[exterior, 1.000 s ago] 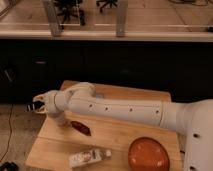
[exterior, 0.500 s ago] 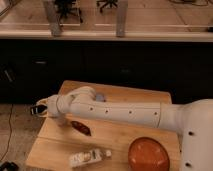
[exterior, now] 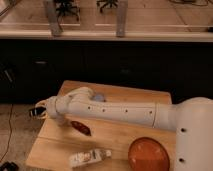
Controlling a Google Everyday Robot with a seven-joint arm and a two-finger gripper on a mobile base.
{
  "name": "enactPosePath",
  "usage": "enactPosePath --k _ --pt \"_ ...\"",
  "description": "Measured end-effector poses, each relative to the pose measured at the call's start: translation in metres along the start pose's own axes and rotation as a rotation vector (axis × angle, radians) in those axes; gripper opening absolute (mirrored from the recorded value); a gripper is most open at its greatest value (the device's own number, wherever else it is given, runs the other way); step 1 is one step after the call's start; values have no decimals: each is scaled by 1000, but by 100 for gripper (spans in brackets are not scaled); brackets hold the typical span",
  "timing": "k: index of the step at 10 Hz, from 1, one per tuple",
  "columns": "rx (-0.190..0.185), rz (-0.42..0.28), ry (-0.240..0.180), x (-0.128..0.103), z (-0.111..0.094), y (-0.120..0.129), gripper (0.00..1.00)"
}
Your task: Place the eraser in the ceramic cup
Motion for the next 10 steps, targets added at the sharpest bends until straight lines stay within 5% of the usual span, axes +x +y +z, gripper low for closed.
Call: enactPosePath --k 4,6,10 --pt "-15 8 -13 6 1 2 64" --pt "-17 14 -20 9 1 3 77" --pt "-11 21 -31 15 -2 5 80"
